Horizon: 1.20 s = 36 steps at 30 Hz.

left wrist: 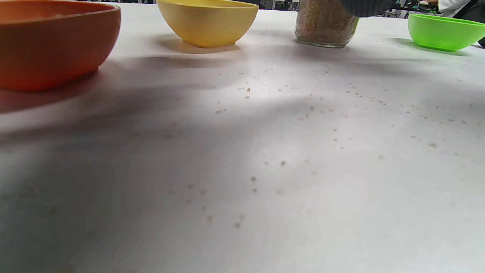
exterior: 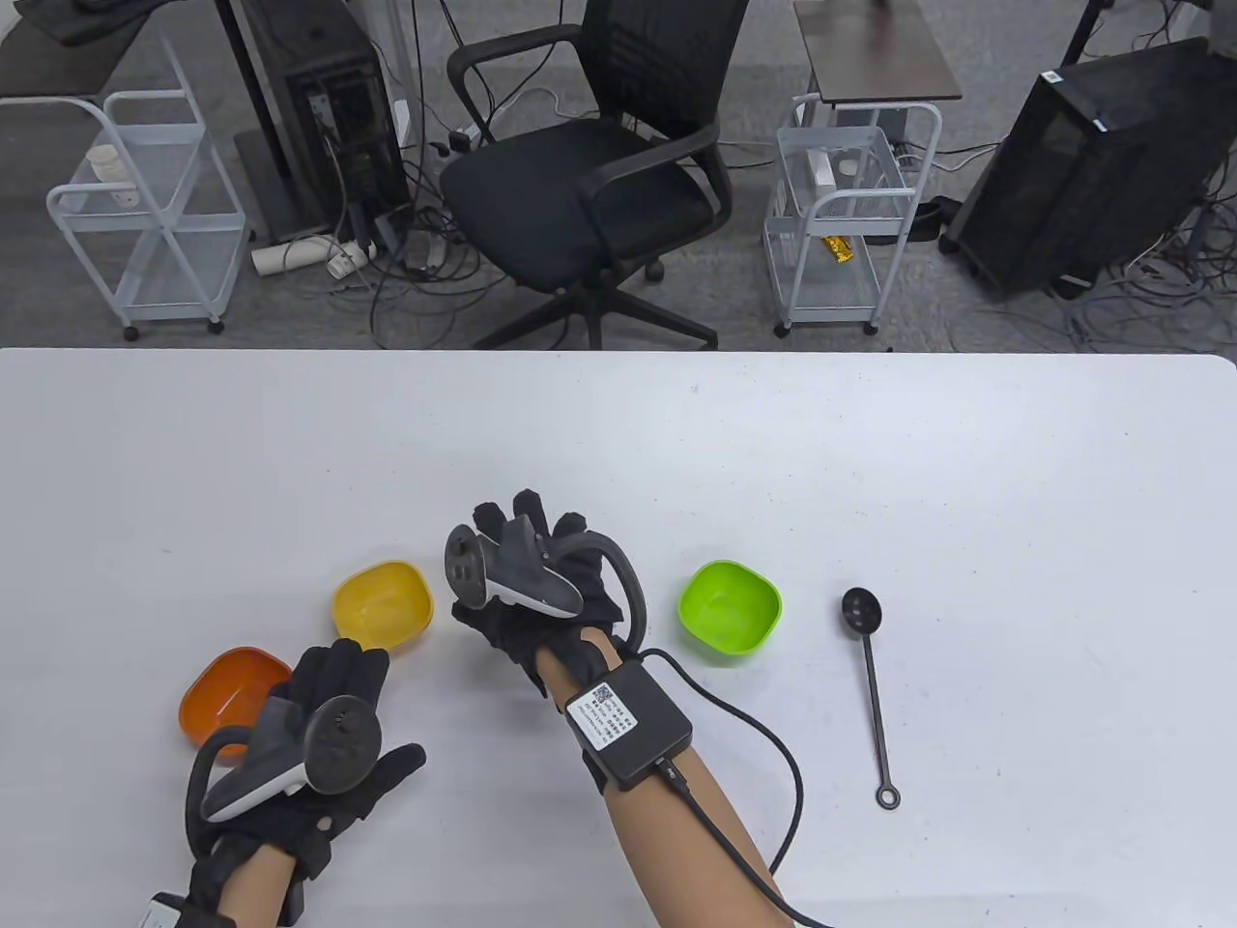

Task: Scoop brown sugar granules from jar into dishes

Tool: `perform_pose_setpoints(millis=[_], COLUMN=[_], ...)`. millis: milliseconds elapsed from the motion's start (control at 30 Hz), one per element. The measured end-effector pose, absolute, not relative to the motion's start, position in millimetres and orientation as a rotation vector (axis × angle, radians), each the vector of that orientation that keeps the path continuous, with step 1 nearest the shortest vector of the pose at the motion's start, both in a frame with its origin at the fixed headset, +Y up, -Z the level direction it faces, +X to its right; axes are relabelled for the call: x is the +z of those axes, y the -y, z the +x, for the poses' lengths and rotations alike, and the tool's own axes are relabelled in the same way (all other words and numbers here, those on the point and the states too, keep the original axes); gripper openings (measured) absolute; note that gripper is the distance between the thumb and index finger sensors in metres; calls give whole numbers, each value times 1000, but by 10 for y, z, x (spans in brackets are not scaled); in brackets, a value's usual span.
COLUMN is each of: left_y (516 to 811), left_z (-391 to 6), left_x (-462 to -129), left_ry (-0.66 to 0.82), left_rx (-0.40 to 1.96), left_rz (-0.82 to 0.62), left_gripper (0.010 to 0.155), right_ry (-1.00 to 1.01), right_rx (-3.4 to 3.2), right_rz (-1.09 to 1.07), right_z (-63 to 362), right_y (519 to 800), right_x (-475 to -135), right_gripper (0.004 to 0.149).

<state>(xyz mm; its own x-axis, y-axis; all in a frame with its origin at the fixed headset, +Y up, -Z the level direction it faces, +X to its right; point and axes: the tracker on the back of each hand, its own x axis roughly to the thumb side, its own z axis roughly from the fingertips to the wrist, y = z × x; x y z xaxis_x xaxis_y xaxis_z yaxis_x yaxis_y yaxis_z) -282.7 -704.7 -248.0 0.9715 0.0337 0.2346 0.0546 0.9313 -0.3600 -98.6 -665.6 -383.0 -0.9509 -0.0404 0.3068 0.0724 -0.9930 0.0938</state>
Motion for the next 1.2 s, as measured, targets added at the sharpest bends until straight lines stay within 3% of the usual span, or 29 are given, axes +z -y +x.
perform_pose_setpoints(millis=[533,933,1200], left_y=[7074,7101,7116], left_z=[-2829,-2820,-2803], left_x=[-2499,-2509,-2521], left_ry=[228,243,254], left_rx=[4,2,2], left_rz=[-408,-427,-453], left_gripper=[99,99,99], right_ry=[-136,-158,-135], right_rx=[-3004,-2991,-3004], right_rz=[-553,-680,-634], right_z=[-922,-831,-735], right_y=[6625,6425,6499], right_x=[-3751,-3002,-2641], right_gripper=[80,81,81])
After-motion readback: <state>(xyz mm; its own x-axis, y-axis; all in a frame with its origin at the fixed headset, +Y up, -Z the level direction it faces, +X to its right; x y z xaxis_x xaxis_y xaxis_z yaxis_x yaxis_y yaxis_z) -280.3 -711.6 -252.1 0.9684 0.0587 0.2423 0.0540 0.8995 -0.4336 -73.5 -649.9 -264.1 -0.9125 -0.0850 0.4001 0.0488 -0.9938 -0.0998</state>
